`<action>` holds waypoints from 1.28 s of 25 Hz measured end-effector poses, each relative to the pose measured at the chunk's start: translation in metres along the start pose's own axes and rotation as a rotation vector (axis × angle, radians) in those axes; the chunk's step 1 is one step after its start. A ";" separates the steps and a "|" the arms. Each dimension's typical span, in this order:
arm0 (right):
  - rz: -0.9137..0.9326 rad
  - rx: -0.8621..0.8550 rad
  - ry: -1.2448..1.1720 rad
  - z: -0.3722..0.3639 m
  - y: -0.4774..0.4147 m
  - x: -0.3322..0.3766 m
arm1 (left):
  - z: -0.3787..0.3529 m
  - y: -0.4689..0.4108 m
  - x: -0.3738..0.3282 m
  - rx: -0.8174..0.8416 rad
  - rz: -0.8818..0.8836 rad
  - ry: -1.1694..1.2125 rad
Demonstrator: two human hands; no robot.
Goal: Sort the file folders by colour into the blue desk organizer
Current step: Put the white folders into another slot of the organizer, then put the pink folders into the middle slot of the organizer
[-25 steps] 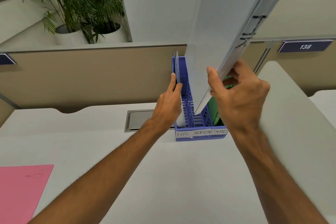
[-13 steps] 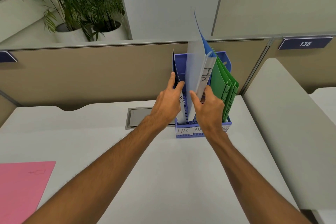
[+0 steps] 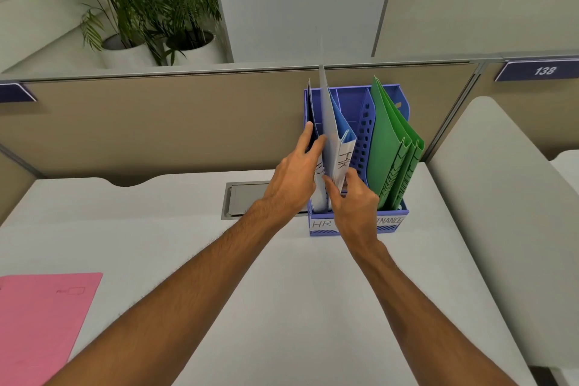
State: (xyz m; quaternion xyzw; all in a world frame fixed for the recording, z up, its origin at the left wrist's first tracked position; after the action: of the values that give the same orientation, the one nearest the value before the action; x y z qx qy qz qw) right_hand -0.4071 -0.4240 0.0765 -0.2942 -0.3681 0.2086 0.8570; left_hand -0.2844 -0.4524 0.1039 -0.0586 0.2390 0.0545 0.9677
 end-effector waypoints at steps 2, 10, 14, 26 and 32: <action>-0.003 -0.015 0.010 0.001 0.003 0.000 | -0.003 -0.001 0.001 0.009 0.000 -0.001; -0.130 0.071 0.081 -0.012 0.002 -0.025 | -0.006 0.001 -0.003 0.060 0.034 -0.010; -0.215 0.217 0.060 -0.036 0.005 -0.044 | 0.000 0.006 -0.008 0.078 0.032 0.028; -0.307 0.458 -0.027 -0.050 0.031 -0.049 | 0.011 0.031 0.011 0.117 -0.063 0.118; -0.144 0.349 0.014 -0.025 0.041 -0.004 | 0.023 0.087 0.074 0.016 0.093 0.126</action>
State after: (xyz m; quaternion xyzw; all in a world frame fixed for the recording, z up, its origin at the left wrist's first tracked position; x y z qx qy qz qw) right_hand -0.3970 -0.4047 0.0331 -0.1152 -0.3405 0.2053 0.9103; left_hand -0.2201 -0.3573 0.0817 -0.0431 0.3026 0.0939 0.9475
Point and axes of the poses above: each hand's wrist, its own y-axis away from the middle knuckle, its own z-axis out of the back of the hand, x = y × z, the point moved 10 cm from there along -y, towards the middle knuckle, and after that the axes turned 14 degrees about z, right-handed, at the moved point
